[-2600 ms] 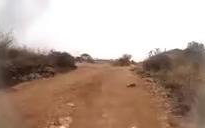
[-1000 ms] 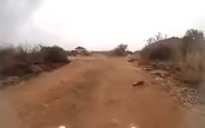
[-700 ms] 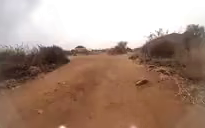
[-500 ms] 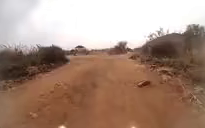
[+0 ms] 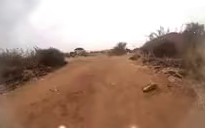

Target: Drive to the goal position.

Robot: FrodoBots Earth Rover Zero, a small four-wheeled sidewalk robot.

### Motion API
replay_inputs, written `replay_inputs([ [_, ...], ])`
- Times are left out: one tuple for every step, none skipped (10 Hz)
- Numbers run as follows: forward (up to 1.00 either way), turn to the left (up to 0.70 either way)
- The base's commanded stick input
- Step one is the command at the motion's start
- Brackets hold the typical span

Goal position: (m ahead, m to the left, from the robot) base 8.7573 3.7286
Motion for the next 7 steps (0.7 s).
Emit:
replay_inputs([
  [0.50, 0.00],
  [0.50, 0.00],
  [0.50, 0.00],
  [0.50, 0.00],
  [0.50, 0.00],
  [0.50, 0.00],
  [0.50, 0.00],
])
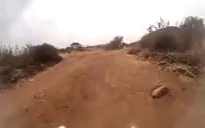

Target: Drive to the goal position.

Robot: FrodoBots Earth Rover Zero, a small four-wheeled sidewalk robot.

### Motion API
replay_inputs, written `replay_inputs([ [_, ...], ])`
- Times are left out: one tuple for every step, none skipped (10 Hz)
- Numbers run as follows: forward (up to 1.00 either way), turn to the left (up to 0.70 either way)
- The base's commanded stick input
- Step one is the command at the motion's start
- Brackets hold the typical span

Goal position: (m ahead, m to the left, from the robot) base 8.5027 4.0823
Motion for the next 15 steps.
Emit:
replay_inputs([
  [0.50, 0.00],
  [0.50, 0.00],
  [0.50, 0.00],
  [0.50, 0.00],
  [0.50, 0.00],
  [0.50, 0.00],
  [0.50, 0.00],
  [0.50, 0.00],
  [0.50, 0.00],
  [0.50, 0.00],
  [0.50, 0.00],
  [0.50, 0.00],
  [0.50, 0.00],
  [0.50, 0.00],
  [0.50, 0.00],
])
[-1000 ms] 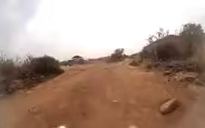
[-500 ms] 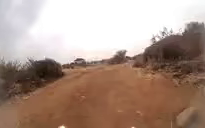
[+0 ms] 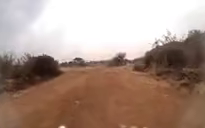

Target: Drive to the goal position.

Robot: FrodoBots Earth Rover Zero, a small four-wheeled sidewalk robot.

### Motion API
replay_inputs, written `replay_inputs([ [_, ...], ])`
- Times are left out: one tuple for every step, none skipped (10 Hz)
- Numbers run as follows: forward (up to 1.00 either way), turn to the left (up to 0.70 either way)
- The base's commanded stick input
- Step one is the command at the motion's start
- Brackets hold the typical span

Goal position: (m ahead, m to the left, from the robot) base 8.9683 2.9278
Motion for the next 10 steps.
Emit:
replay_inputs([
  [0.50, 0.00],
  [0.50, 0.00],
  [0.50, 0.00],
  [0.50, 0.00],
  [0.50, 0.00],
  [0.50, 0.00],
  [0.50, 0.00],
  [0.50, 0.00],
  [0.50, 0.00],
  [0.50, 0.00],
])
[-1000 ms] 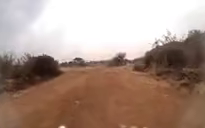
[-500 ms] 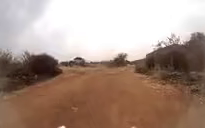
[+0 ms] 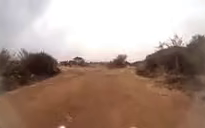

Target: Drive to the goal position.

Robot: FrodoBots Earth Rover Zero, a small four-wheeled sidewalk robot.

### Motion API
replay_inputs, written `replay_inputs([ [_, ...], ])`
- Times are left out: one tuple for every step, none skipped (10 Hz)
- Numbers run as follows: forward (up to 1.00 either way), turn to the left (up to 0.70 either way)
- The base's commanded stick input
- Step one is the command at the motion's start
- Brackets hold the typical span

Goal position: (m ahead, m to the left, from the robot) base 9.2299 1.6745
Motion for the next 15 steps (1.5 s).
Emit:
replay_inputs([
  [0.50, -0.05],
  [0.50, -0.40],
  [0.50, -0.50],
  [0.50, -0.19],
  [0.50, 0.00],
  [0.50, 0.00],
  [0.50, 0.00],
  [0.50, 0.00],
  [0.50, 0.00],
  [0.50, 0.00],
  [0.50, 0.00],
  [0.50, 0.00],
  [0.50, 0.00],
  [0.50, 0.00],
  [0.50, 0.00],
])
